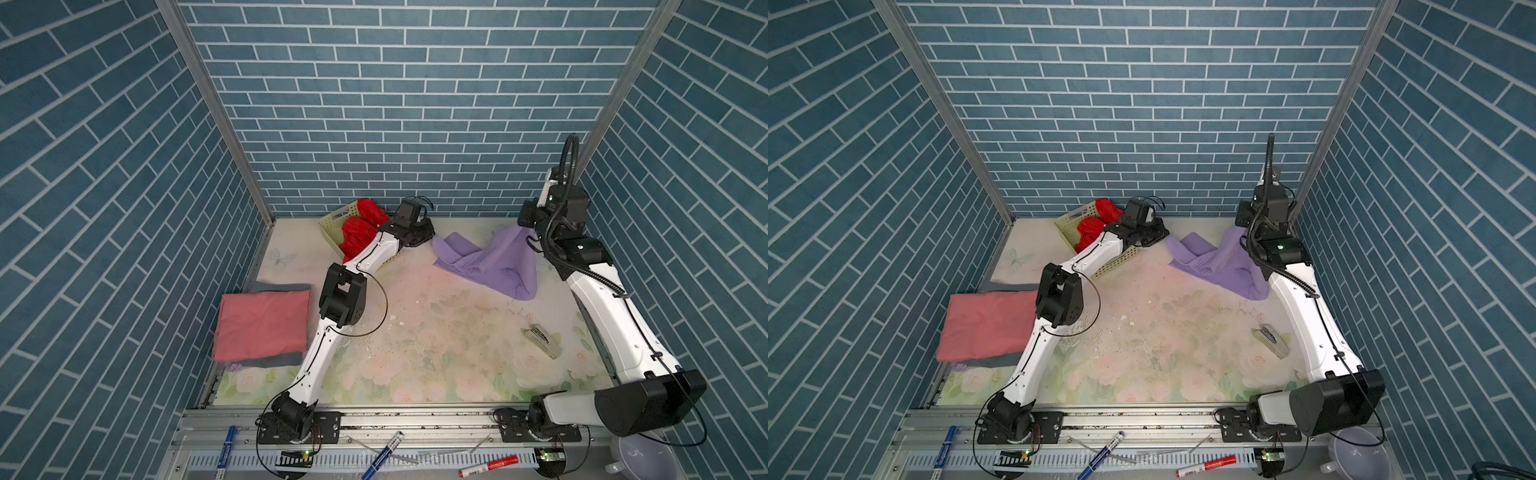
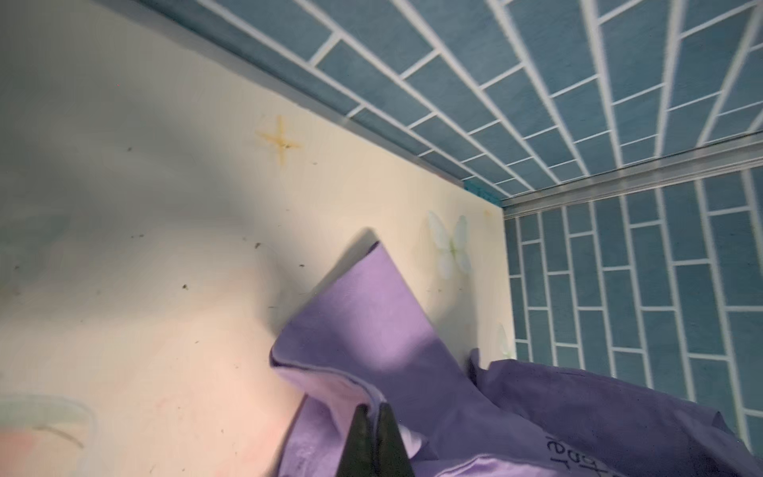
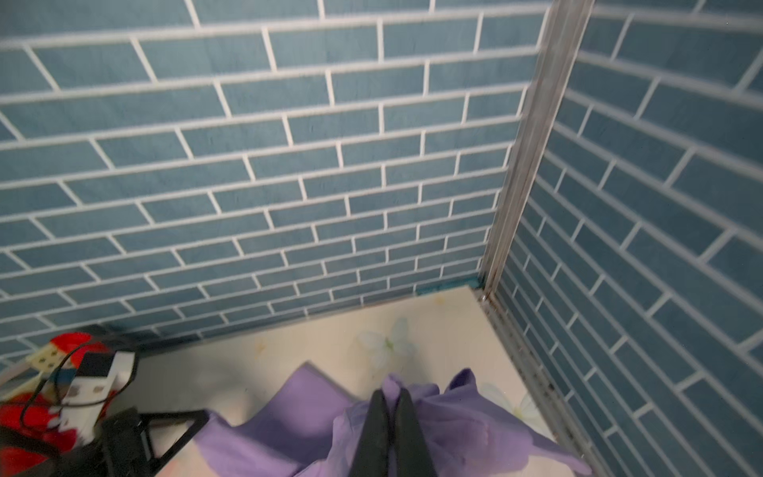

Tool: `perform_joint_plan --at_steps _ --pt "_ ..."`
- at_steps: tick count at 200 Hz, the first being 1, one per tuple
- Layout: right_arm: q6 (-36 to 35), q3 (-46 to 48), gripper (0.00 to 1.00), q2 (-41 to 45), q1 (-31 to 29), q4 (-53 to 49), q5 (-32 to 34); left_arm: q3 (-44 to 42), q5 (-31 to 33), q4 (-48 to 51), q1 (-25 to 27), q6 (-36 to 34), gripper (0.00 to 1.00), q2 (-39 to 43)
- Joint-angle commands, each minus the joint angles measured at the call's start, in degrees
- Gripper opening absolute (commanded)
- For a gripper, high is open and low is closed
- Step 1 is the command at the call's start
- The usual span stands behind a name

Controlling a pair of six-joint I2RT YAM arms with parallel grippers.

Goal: Fold and stack the t-shirts
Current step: 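Lift the lavender shirt with both grippers and shake it out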

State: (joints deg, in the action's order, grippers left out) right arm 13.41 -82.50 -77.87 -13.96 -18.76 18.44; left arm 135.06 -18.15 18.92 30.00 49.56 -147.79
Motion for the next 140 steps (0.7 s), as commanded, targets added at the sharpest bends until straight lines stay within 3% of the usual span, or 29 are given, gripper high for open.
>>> perform_joint_plan --at_steps 1,47,68,140 --pt "8.51 4.88 0.0 2.55 0.02 -0.64 -4.65 0.97 6.26 -0.05 0.5 0.11 0.0 -0.24" --pt "12.23 7.71 0.0 2.45 0.05 -1.29 -9.03 0.88 19.83 9.66 -0.07 -0.44 0.0 -0.74" --pt "12.35 8.25 0.0 2.24 0.08 -0.59 -9.55 -3.4 25.32 13.49 -1.04 -0.56 0.0 2.46" --pt "10.05 6.78 0.0 -0.46 0.06 2.17 -14.98 -43.82 32.6 1.13 -11.36 1.25 0.0 28.03"
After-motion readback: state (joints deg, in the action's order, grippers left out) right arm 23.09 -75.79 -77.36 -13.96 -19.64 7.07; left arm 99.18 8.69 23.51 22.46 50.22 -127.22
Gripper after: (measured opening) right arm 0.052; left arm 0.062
